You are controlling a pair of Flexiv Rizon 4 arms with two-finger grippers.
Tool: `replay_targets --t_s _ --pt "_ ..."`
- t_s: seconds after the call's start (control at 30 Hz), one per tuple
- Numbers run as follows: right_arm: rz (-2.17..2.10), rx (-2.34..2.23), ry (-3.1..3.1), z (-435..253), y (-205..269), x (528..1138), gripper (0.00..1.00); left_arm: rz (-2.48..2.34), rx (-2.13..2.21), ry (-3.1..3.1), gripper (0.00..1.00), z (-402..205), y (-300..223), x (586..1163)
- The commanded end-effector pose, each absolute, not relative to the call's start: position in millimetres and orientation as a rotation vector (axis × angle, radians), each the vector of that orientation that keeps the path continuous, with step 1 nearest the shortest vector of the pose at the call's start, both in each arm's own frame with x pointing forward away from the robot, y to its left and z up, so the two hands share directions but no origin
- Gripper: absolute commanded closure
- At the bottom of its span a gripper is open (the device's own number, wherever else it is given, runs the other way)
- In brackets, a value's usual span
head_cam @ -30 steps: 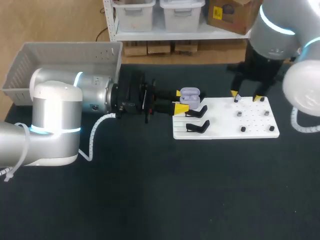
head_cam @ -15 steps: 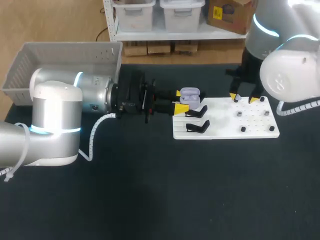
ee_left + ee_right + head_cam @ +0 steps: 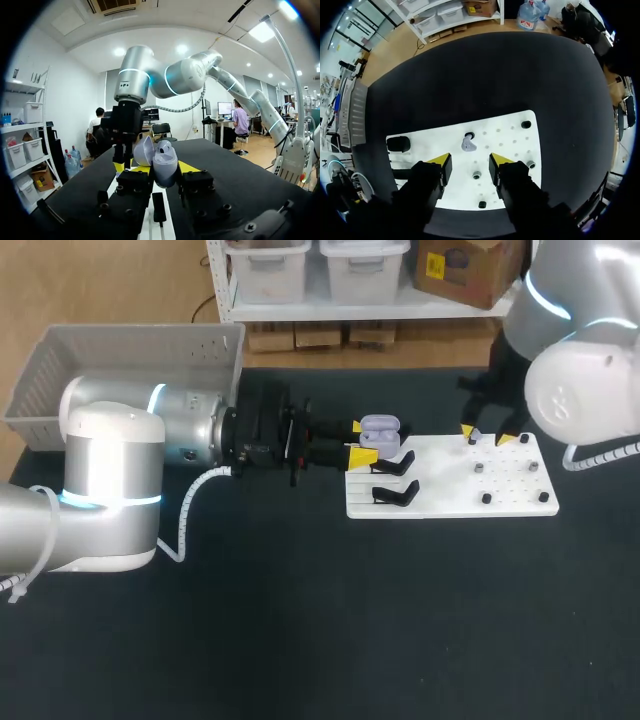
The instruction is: Pick up each earbud case from the left stands, insert the matching earbuds, close the lid, and place the case in the box.
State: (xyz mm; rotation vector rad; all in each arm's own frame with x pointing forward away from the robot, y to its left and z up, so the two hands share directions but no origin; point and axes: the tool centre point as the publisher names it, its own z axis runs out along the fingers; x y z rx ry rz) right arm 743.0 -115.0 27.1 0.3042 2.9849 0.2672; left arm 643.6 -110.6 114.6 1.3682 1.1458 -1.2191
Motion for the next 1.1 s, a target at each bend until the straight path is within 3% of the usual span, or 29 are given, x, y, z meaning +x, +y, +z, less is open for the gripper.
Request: replay_targets --t_s 0.03,0.97,1.1 --pt "0.280 0.301 2.984 22.4 -113.8 747.9 0.53 -1.216 1.365 1.144 1.00 113.7 -110.5 643.0" --pt "0.328 0.325 2.975 9.4 -114.3 760.0 0.66 -1.216 1.365 1.144 1.00 113.7 -110.5 643.0" --pt "0.327 0.326 2.976 9.9 -114.2 760.1 0.86 -1.216 1.365 1.144 1.00 113.7 -110.5 643.0"
